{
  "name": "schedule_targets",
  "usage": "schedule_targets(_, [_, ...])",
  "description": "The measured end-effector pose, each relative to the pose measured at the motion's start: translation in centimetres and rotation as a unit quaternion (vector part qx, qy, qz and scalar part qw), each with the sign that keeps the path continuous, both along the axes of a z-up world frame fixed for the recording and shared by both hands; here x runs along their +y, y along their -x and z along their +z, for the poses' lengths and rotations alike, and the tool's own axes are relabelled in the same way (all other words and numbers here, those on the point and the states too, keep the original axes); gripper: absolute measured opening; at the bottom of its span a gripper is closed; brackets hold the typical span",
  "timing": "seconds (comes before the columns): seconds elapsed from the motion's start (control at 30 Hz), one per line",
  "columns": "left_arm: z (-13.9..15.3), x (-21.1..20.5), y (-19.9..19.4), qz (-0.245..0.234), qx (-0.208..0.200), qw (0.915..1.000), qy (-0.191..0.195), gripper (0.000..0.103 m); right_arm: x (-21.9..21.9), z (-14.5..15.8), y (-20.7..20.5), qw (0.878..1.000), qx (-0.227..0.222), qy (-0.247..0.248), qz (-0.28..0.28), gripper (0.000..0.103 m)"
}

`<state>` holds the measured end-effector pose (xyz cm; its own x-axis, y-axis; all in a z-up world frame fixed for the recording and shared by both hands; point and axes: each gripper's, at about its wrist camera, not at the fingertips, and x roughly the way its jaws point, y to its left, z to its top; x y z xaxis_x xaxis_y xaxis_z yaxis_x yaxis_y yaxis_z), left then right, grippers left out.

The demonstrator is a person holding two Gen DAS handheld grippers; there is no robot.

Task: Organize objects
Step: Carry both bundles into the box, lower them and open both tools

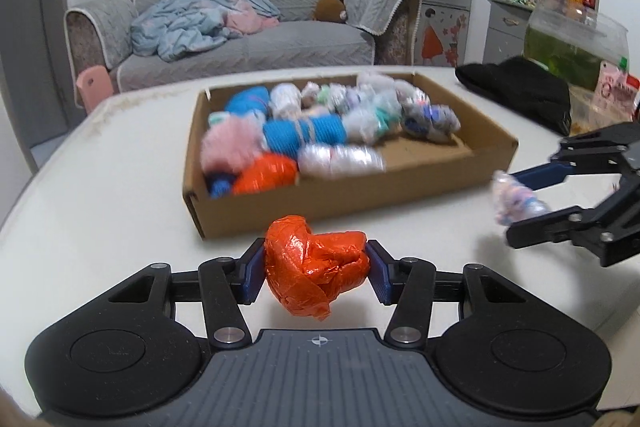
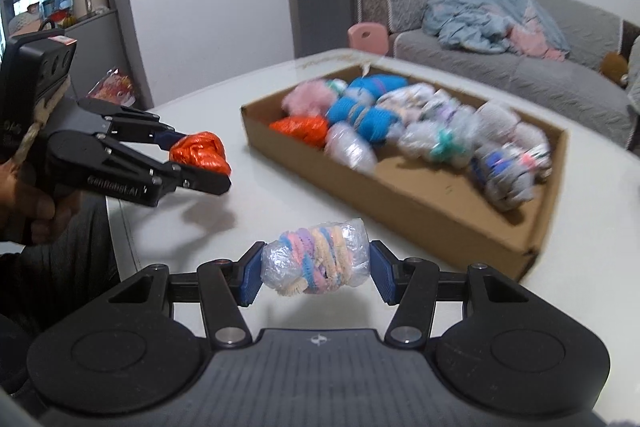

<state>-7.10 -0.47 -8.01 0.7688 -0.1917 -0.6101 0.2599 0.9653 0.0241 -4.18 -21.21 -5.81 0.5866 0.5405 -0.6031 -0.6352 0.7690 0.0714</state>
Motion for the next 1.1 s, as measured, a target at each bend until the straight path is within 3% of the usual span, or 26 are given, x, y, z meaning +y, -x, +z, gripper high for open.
schedule_targets(0.6, [6.2,-4.6,-5.8,-0.067,-0.044,0.9963,-0.032,0.058,-4.0,6.5,-3.9,0.995,-0.077,0.003,-0.055,0.051])
schedule_targets(1.1, [8.5,-6.5,-11.7,-0.104,-0.033,0.9939,-0.021,0.058,-4.3,6.9,-8.2,0.995,-0.076,0.010,-0.066,0.051])
